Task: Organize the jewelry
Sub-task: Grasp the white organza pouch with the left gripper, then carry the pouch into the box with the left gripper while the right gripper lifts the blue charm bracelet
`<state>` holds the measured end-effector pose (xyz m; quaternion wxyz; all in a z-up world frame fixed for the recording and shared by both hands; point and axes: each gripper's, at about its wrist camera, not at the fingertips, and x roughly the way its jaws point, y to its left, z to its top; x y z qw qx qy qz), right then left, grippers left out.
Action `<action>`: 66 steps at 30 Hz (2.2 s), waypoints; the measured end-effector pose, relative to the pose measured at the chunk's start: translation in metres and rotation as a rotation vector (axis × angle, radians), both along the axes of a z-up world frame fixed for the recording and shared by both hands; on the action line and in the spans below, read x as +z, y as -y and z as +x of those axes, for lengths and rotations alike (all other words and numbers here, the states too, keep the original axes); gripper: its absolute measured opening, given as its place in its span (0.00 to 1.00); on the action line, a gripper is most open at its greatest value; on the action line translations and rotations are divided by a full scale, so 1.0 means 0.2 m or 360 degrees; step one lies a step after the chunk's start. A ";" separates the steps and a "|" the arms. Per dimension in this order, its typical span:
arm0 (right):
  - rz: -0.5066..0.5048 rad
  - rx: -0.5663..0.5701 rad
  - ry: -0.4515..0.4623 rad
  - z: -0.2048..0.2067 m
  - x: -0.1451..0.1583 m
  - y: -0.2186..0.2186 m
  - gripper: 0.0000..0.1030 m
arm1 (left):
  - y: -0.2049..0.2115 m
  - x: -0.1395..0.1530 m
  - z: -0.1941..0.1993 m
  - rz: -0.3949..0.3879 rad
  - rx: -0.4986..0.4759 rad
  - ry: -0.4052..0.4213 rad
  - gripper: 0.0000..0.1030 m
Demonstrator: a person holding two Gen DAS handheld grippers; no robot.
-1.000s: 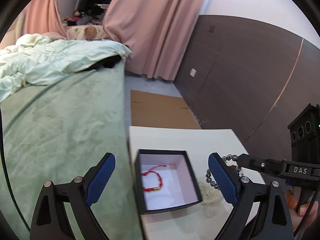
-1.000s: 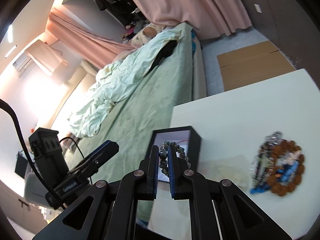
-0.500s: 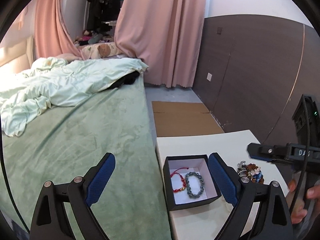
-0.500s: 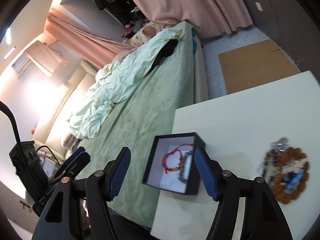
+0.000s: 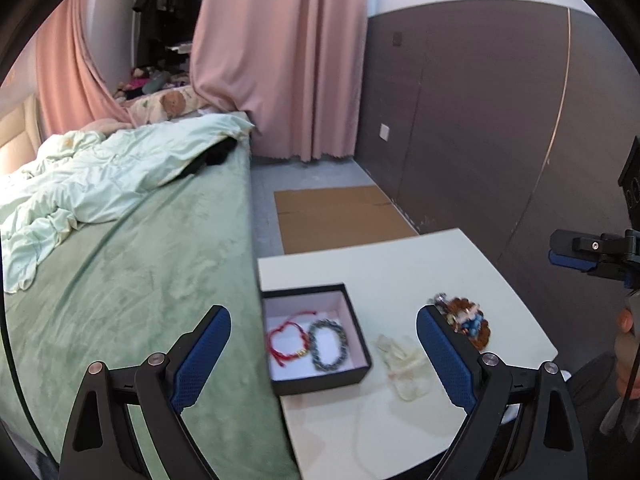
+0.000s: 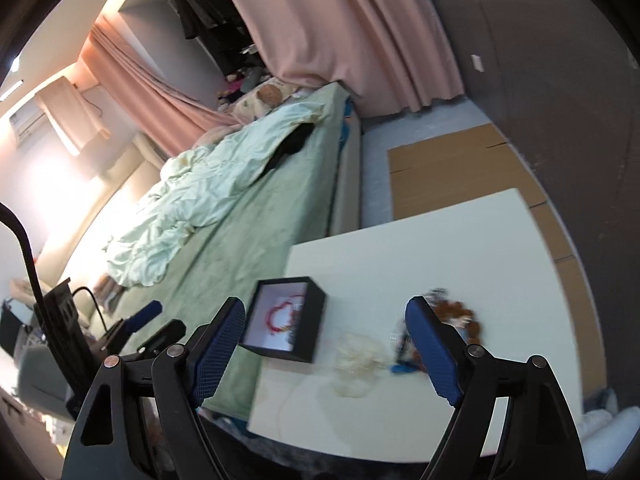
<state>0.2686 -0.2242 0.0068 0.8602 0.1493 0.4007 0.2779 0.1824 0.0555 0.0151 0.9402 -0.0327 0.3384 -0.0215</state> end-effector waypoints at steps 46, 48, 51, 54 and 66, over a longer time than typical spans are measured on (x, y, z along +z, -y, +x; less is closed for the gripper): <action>0.0247 -0.0123 -0.0700 0.34 -0.77 0.21 0.55 | 0.58 -0.76 0.46 0.0112 -0.0394 -0.0623 0.03; 0.0214 -0.0120 -0.0725 0.35 -0.79 0.17 0.49 | 0.57 -0.73 0.45 0.0081 -0.0400 -0.0592 0.03; 0.0163 -0.0132 -0.0751 0.36 -0.82 0.15 0.39 | 0.55 -0.66 0.44 0.0061 -0.0402 -0.0525 0.02; 0.0130 -0.0152 -0.0768 0.36 -0.85 0.14 0.34 | 0.54 -0.59 0.41 0.0050 -0.0412 -0.0467 0.02; 0.0081 -0.0212 -0.0777 0.38 -0.85 0.13 0.28 | 0.52 -0.42 0.33 0.0002 -0.0432 -0.0337 0.02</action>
